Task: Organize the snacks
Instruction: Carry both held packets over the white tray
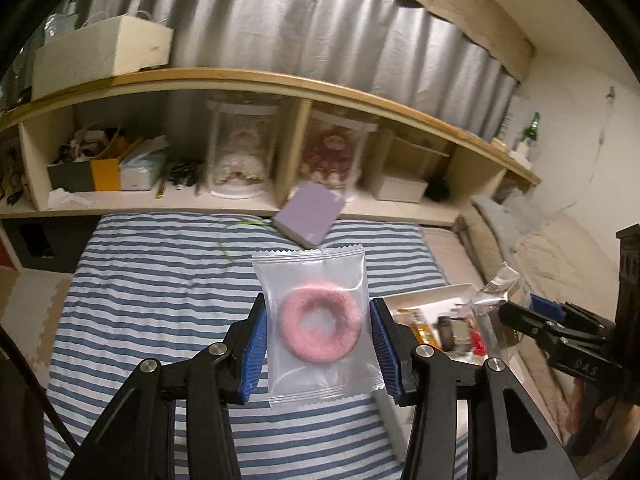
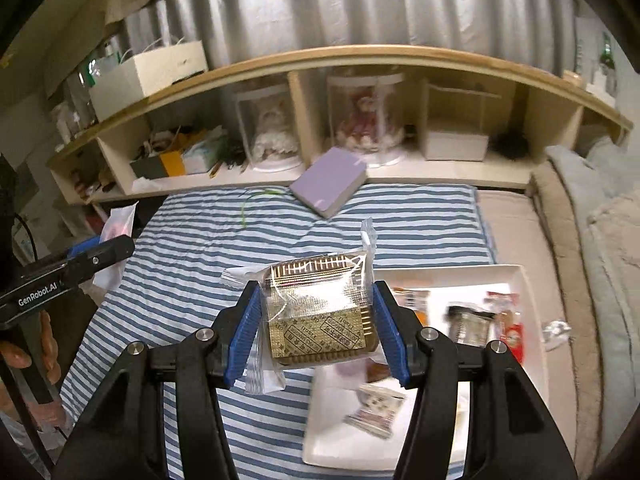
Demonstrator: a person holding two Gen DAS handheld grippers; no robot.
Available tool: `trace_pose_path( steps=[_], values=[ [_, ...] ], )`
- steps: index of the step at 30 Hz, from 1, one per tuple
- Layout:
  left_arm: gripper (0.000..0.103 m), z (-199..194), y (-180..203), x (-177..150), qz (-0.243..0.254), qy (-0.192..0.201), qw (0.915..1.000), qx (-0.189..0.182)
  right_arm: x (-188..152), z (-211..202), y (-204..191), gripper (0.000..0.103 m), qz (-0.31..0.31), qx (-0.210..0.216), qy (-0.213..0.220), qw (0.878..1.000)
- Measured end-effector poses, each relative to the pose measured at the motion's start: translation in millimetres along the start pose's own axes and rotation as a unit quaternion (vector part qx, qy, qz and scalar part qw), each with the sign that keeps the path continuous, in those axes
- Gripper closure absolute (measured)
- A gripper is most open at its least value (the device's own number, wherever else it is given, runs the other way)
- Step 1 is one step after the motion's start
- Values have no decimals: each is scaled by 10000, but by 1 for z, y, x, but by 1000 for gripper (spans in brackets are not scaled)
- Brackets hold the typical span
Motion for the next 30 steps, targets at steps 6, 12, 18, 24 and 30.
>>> trace_pose_path(
  steps=[6,12,18,24,30],
  values=[
    [56,16,30,-12,49,-188,9992,-340,-13,-18,45,47,209,-254,41,9995],
    [56,51,62,-30,77,-564,9950,-817,-37,-21,98,47,463,-610,-106,9970],
    [56,100,93,-52,161,-1016,9878,-1168,-61,-20,142,47,738,-817,-228,9937],
    [56,156,126,-75,55,-1505,9762,-1561,-84,-16,173,47,922,-927,-362,9908],
    [56,221,149,-90,-240,-1984,9623,-1842,-102,-8,192,47,1034,-937,-478,9891]
  ],
)
Point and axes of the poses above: each gripper's, at about its wrist camera, not at the fingertips, and z roughly the way its jaws point, y to its right, x to its top, the point moved 5 cm from there along z, roughly the way its jaws point, and after that the axes turned 5 degrees about -x, right-handed, at the moved point
